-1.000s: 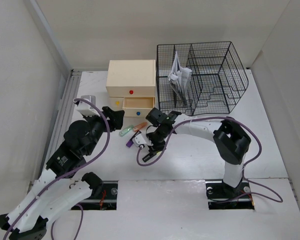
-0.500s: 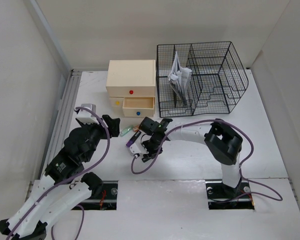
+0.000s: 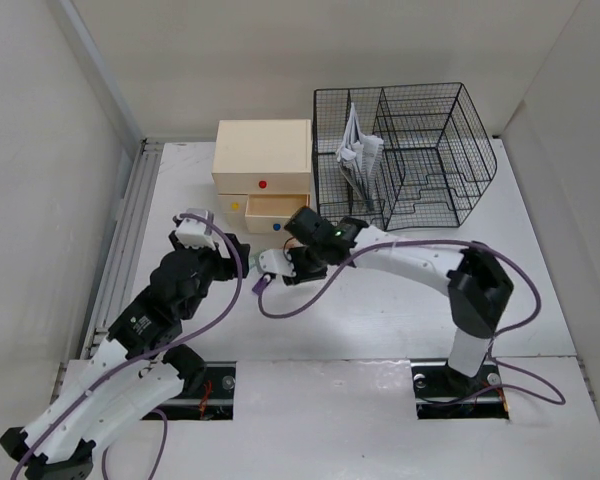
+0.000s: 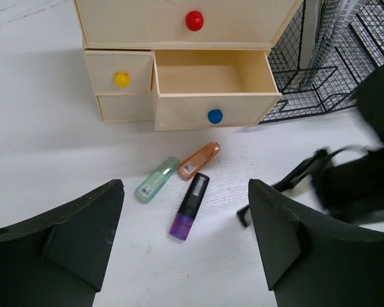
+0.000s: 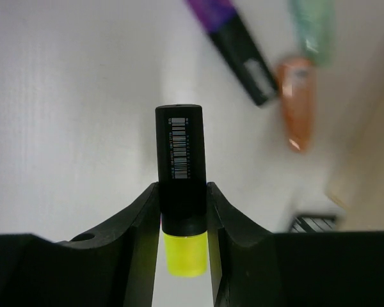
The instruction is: Organize the desk
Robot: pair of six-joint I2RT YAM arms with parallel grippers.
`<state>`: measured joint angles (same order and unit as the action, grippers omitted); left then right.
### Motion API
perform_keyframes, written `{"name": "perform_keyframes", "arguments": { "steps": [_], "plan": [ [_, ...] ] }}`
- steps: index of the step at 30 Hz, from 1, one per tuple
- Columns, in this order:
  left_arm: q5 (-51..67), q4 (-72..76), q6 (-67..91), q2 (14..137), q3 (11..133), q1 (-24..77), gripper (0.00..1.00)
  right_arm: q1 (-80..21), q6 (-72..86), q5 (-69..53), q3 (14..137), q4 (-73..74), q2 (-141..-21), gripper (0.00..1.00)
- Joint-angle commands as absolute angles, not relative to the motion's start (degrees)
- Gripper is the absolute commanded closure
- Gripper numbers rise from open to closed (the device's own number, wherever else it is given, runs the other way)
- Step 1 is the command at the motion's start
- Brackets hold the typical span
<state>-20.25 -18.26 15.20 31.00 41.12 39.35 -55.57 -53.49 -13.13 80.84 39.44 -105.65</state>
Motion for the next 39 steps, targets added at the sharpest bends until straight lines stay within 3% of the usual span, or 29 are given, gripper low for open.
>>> {"name": "perform_keyframes", "arguments": {
  "steps": [1, 9, 17, 24, 35, 37, 39],
  "plan": [
    [-19.51, -15.20, 13.45, 30.67, 40.96, 38.68, 0.24, -53.44, -50.54, -8.19, 84.46, 36.39, -97.13, 1.00],
    [-13.98, -15.21, 18.26, 36.38, 42.97, 37.00, 0.26, -49.83, -45.80, -3.52, 86.39, 29.98, -92.29, 1.00],
    [-7.21, -11.69, 23.99, 47.10, 42.45, 37.00, 0.35, -46.85, -44.12, -1.67, 95.34, 27.07, -99.83, 1.00],
    [-12.56, -11.68, 26.71, 49.39, 40.17, 39.98, 0.45, -44.30, -44.12, -7.81, 105.35, 29.96, -107.03, 0.98],
    [-19.34, -10.63, 31.02, 45.00, 34.80, 41.13, 0.47, -42.89, -45.35, -16.87, 113.03, 35.07, -113.64, 0.94],
    [-20.13, -10.63, 31.55, 45.00, 34.28, 41.13, 0.45, -42.89, -45.35, -17.57, 113.03, 35.60, -114.17, 0.89],
    [-21.26, -10.63, 32.16, 45.61, 34.28, 41.13, 0.45, -42.89, -45.35, -18.10, 113.03, 36.20, -114.79, 0.66]
  ]
}}
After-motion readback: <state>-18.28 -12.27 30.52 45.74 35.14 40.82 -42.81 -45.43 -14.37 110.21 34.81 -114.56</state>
